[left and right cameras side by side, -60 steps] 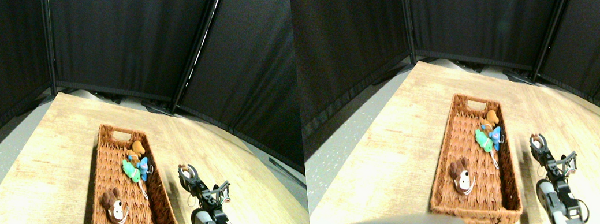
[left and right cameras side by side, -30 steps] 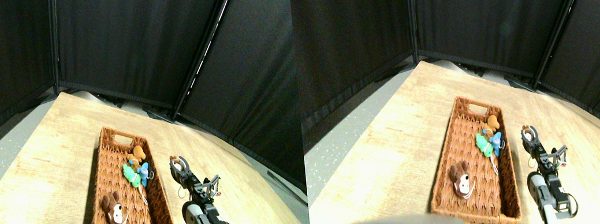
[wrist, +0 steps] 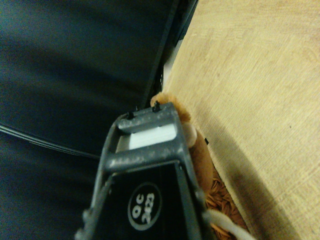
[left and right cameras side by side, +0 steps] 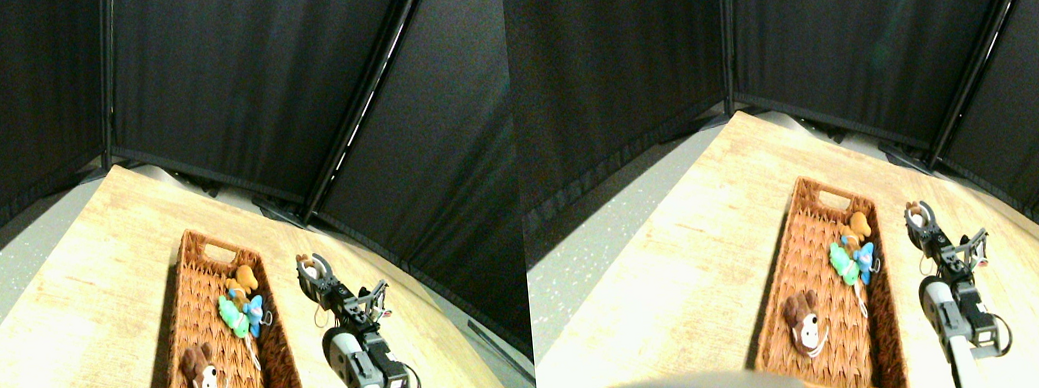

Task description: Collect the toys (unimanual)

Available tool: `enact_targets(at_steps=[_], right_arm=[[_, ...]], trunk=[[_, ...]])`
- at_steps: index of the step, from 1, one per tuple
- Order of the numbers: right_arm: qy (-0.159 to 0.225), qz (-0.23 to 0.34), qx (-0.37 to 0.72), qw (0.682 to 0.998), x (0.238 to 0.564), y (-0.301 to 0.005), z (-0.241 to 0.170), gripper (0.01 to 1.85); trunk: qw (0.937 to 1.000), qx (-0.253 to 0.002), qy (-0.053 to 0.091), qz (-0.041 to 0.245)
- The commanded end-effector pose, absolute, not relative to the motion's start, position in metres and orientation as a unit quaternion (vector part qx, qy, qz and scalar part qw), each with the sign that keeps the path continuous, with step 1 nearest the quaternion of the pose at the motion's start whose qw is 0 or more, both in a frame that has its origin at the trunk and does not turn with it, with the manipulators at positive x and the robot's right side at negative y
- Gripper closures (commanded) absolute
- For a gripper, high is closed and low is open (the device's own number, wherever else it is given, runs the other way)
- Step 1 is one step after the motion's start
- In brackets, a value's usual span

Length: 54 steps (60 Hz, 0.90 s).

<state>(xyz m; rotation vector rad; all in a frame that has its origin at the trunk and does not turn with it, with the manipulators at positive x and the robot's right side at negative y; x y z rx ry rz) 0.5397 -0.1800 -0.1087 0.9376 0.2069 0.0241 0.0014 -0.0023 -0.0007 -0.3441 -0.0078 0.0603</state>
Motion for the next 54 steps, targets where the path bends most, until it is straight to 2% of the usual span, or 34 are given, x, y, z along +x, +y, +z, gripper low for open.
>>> enact_targets(at_steps=[1, 12, 15, 47, 54], right_arm=[[0.092, 0.025, 0.451, 0.887, 0.541, -0.173, -0.1, 1.8], [0.104, 0.04, 0.432, 0.895, 0.544, -0.158, -0.101, 1.8], [0.113, 0.042, 0.449, 0.885, 0.544, -0.153, -0.102, 1.8], [0.16, 0.085, 0.466, 0.866, 0.542, -0.108, -0.111, 1.8], [0.168, 0.073, 0.486, 0.854, 0.54, -0.1, -0.113, 1.8]], trunk=[[0.9828, -0.179, -0.009, 0.046], [0.9809, -0.186, -0.014, 0.056], [0.9801, -0.189, -0.015, 0.059], [0.9736, -0.211, -0.018, 0.086], [0.973, -0.213, -0.019, 0.088]])
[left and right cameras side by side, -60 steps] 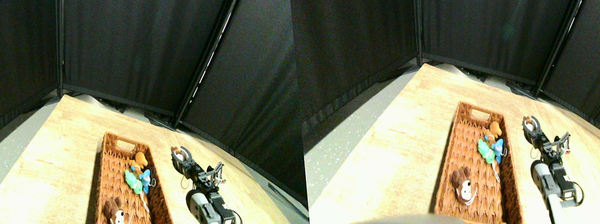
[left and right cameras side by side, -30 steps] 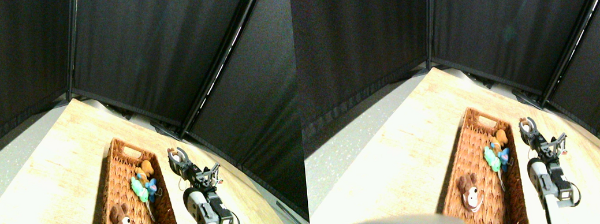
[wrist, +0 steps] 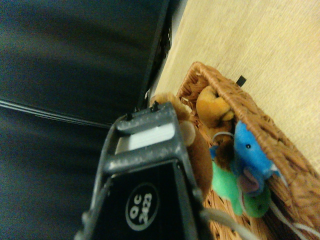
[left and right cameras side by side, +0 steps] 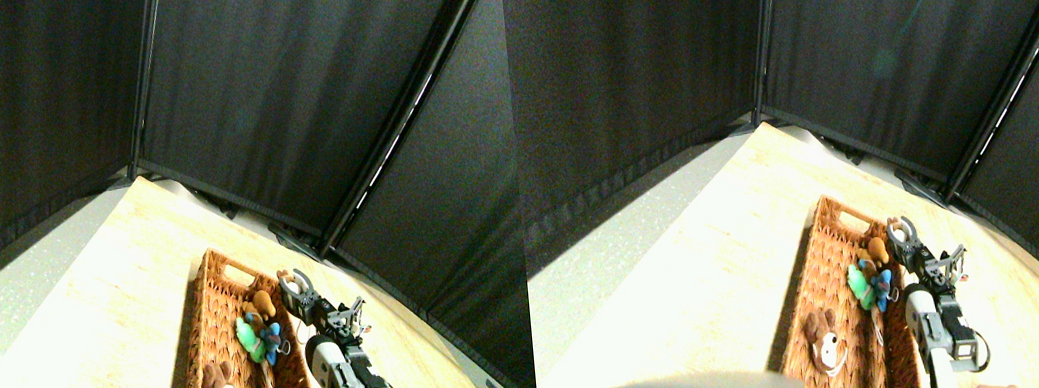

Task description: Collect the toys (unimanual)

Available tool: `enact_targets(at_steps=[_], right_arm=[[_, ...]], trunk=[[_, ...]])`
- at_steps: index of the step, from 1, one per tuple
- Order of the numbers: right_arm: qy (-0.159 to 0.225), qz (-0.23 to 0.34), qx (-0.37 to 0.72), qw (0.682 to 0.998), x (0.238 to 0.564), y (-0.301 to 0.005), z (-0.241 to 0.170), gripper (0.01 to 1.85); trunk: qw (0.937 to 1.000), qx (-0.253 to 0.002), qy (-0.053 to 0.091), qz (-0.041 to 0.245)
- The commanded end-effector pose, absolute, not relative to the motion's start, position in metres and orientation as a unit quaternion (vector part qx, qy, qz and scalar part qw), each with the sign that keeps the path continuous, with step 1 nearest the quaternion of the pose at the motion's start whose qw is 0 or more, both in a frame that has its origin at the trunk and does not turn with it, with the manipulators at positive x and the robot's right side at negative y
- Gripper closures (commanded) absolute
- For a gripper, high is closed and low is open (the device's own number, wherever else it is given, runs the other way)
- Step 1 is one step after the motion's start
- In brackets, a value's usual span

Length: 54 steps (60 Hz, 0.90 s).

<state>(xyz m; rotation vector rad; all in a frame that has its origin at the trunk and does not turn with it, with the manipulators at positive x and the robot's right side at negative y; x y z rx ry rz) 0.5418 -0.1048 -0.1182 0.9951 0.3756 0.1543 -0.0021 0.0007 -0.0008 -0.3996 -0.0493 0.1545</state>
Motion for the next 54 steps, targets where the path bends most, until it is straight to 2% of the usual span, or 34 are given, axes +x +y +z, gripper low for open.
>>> enact_targets(at_steps=[1, 14, 17, 20, 22, 24, 29, 31, 33, 49, 54], right_arm=[[0.168, 0.073, 0.486, 0.854, 0.54, -0.1, -0.113, 1.8], [0.172, 0.065, 0.489, 0.853, 0.538, -0.091, -0.113, 1.8], [0.183, 0.064, 0.483, 0.854, 0.538, -0.09, -0.113, 1.8], [0.194, 0.055, 0.484, 0.851, 0.538, -0.091, -0.113, 1.61], [0.197, 0.051, 0.489, 0.848, 0.537, -0.093, -0.113, 1.4], [0.197, 0.05, 0.489, 0.848, 0.538, -0.093, -0.113, 1.36], [0.202, 0.037, 0.483, 0.851, 0.538, -0.096, -0.113, 1.04], [0.201, 0.036, 0.483, 0.851, 0.538, -0.097, -0.113, 1.01], [0.197, 0.036, 0.48, 0.854, 0.538, -0.099, -0.113, 0.91], [0.17, 0.024, 0.478, 0.861, 0.54, -0.121, -0.112, 0.95], [0.142, 0.007, 0.482, 0.865, 0.543, -0.139, -0.111, 1.13]], trunk=[[0.9728, -0.213, -0.019, 0.089], [0.9719, -0.217, -0.019, 0.09], [0.9719, -0.217, -0.019, 0.09], [0.9723, -0.216, -0.019, 0.089], [0.9723, -0.216, -0.019, 0.089], [0.9727, -0.215, -0.018, 0.087], [0.9734, -0.212, -0.017, 0.085], [0.9737, -0.211, -0.017, 0.084], [0.9739, -0.21, -0.017, 0.083], [0.9776, -0.197, -0.013, 0.073], [0.9799, -0.188, -0.01, 0.065]])
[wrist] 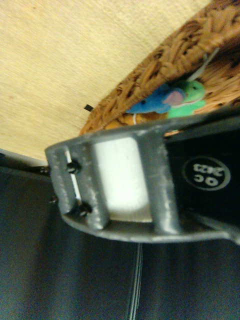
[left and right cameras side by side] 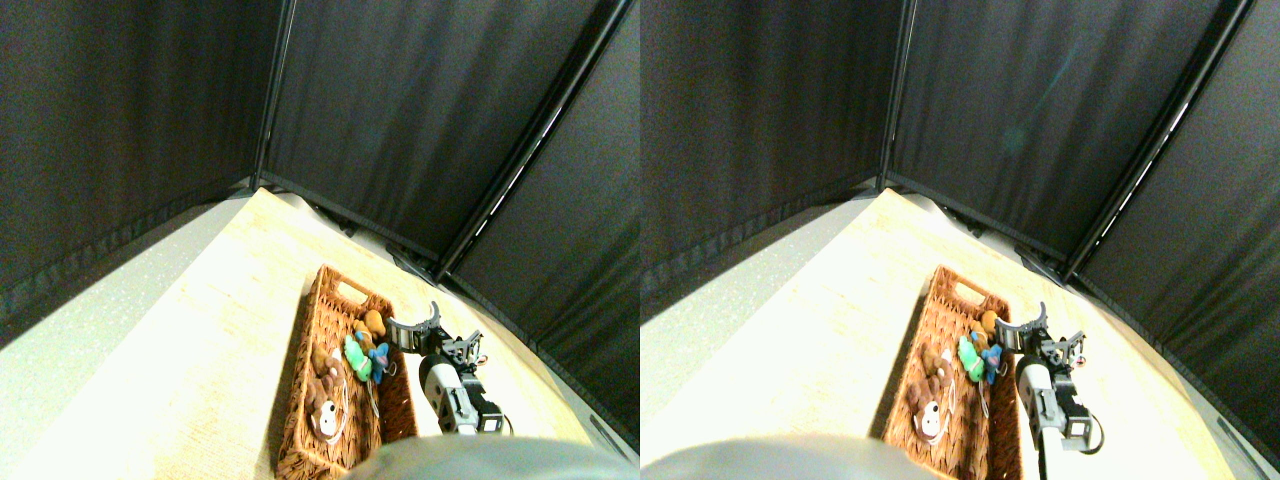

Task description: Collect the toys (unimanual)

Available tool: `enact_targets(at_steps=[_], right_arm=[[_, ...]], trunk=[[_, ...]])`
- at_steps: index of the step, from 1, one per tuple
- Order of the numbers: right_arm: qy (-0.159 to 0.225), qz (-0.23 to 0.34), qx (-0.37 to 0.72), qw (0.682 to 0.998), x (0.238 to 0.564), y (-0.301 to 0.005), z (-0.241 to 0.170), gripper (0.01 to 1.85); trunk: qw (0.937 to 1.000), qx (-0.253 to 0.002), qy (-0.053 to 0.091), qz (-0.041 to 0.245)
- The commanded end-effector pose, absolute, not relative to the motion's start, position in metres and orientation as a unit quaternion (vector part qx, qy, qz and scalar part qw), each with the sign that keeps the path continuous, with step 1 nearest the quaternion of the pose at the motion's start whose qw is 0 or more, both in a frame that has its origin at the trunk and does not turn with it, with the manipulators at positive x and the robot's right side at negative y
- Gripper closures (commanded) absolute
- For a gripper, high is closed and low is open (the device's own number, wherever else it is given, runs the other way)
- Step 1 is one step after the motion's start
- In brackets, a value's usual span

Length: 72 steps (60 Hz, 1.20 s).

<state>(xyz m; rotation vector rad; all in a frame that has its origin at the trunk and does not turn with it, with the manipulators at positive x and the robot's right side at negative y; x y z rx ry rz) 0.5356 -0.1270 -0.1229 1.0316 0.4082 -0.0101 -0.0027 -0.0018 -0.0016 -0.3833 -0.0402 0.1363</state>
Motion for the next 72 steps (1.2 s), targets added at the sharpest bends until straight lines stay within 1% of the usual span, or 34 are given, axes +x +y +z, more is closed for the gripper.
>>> enact_targets(at_steps=[1, 4, 7, 9, 12, 16, 18, 21, 26, 29, 30, 31, 32, 38, 42, 46, 51, 56, 65, 72], right_arm=[[0.142, 0.007, 0.482, 0.865, 0.543, -0.139, -0.111, 1.13], [0.129, 0.006, 0.475, 0.87, 0.545, -0.153, -0.109, 1.21], [0.117, -0.003, 0.462, 0.879, 0.545, -0.163, -0.108, 1.25], [0.105, -0.012, 0.469, 0.877, 0.545, -0.172, -0.107, 1.27], [0.098, -0.019, 0.461, 0.882, 0.544, -0.182, -0.104, 1.26], [0.093, -0.008, 0.442, 0.892, 0.544, -0.195, -0.102, 1.24], [0.076, -0.011, 0.436, 0.897, 0.542, -0.206, -0.101, 1.26], [0.069, -0.018, 0.433, 0.899, 0.54, -0.212, -0.1, 1.26], [0.057, -0.023, 0.431, 0.9, 0.536, -0.223, -0.102, 1.27], [0.057, -0.025, 0.459, 0.886, 0.532, -0.231, -0.105, 1.34], [0.057, -0.025, 0.459, 0.886, 0.532, -0.231, -0.105, 1.34], [0.051, -0.037, 0.468, 0.881, 0.528, -0.237, -0.108, 1.35], [0.049, -0.036, 0.46, 0.886, 0.526, -0.24, -0.11, 1.34], [0.048, -0.047, 0.464, 0.883, 0.517, -0.251, -0.116, 1.32], [0.046, -0.062, 0.484, 0.872, 0.507, -0.257, -0.121, 1.31], [0.04, -0.071, 0.474, 0.877, 0.5, -0.26, -0.125, 1.3], [0.044, -0.067, 0.478, 0.875, 0.491, -0.262, -0.13, 1.3], [0.042, -0.085, 0.499, 0.861, 0.483, -0.266, -0.138, 1.34], [0.036, -0.103, 0.503, 0.857, 0.474, -0.271, -0.144, 1.29], [0.037, -0.108, 0.504, 0.856, 0.459, -0.268, -0.146, 1.31]], trunk=[[0.9805, -0.186, -0.01, 0.063], [0.9816, -0.182, -0.009, 0.058], [0.9831, -0.175, -0.008, 0.052], [0.9841, -0.171, -0.008, 0.048], [0.9857, -0.164, -0.005, 0.041], [0.987, -0.157, -0.004, 0.034], [0.9881, -0.151, -0.003, 0.028], [0.9889, -0.147, -0.002, 0.022], [0.9905, -0.137, 0.003, 0.012], [0.9913, -0.131, 0.005, 0.008], [0.9914, -0.13, 0.006, 0.008], [0.9917, -0.128, 0.007, 0.006], [0.992, -0.126, 0.008, 0.005], [0.993, -0.117, 0.013, -0.002], [0.9934, -0.113, 0.017, -0.006], [0.9937, -0.11, 0.019, -0.01], [0.994, -0.106, 0.021, -0.014], [0.9942, -0.103, 0.024, -0.018], [0.9943, -0.101, 0.027, -0.023], [0.9941, -0.101, 0.03, -0.024]])
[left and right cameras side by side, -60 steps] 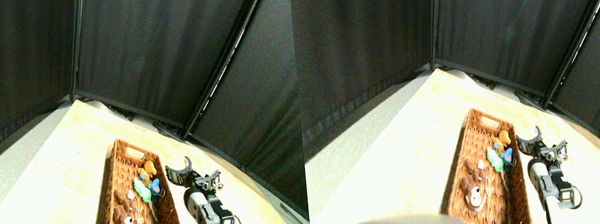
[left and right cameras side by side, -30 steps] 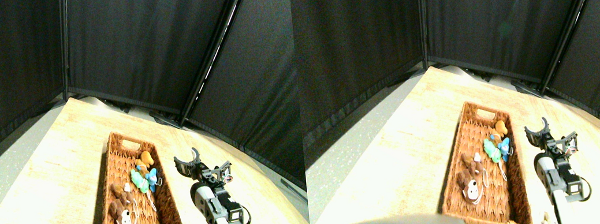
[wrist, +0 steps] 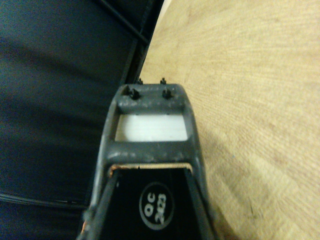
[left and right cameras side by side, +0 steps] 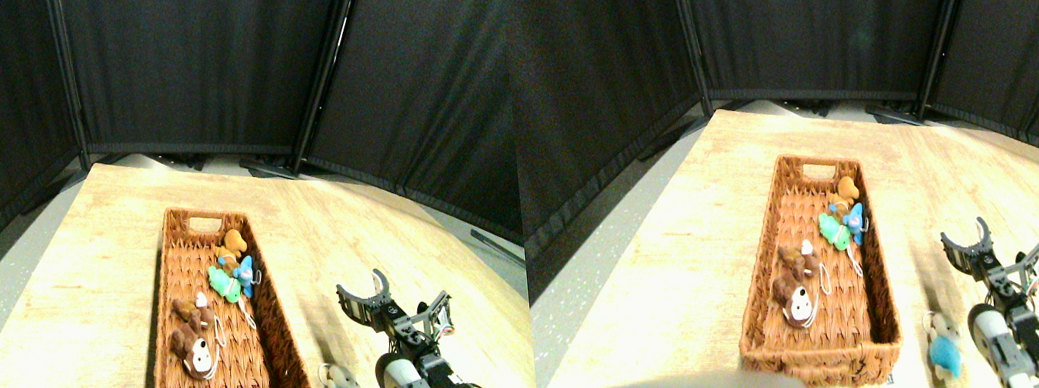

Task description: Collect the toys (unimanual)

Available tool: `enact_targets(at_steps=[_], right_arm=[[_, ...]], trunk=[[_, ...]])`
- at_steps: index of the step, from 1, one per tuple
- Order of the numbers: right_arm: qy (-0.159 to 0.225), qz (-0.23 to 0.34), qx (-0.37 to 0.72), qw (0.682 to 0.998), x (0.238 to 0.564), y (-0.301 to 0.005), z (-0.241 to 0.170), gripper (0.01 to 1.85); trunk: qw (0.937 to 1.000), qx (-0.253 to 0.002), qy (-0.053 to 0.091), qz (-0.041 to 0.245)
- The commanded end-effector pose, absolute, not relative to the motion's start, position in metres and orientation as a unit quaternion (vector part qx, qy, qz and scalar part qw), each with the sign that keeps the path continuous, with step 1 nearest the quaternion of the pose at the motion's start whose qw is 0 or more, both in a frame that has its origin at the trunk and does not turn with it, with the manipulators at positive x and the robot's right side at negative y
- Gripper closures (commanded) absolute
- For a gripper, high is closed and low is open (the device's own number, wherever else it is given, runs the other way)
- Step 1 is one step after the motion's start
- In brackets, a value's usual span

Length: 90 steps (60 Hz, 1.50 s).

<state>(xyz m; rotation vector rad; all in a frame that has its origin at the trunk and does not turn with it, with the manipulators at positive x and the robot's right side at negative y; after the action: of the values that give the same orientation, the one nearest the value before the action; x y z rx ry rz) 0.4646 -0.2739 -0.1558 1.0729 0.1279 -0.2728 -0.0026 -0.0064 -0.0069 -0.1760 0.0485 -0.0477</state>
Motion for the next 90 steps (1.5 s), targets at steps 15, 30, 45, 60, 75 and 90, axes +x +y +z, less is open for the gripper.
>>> enact_targets(at_steps=[15, 30, 45, 60, 75, 90], right_arm=[[0.045, -0.105, 0.533, 0.838, 0.427, -0.257, -0.143, 1.14], [0.066, -0.094, 0.551, 0.826, 0.41, -0.246, -0.138, 1.09], [0.1, -0.112, 0.603, 0.783, 0.392, -0.235, -0.171, 1.08], [0.129, -0.143, 0.639, 0.745, 0.382, -0.226, -0.206, 1.04], [0.139, -0.184, 0.646, 0.727, 0.386, -0.228, -0.225, 1.03], [0.153, -0.202, 0.662, 0.705, 0.399, -0.232, -0.251, 1.01]], trunk=[[0.994, -0.102, 0.028, -0.027], [0.9936, -0.106, 0.028, -0.026], [0.9935, -0.108, 0.029, -0.022], [0.9936, -0.107, 0.029, -0.018], [0.9938, -0.104, 0.034, -0.018], [0.9938, -0.103, 0.038, -0.019]])
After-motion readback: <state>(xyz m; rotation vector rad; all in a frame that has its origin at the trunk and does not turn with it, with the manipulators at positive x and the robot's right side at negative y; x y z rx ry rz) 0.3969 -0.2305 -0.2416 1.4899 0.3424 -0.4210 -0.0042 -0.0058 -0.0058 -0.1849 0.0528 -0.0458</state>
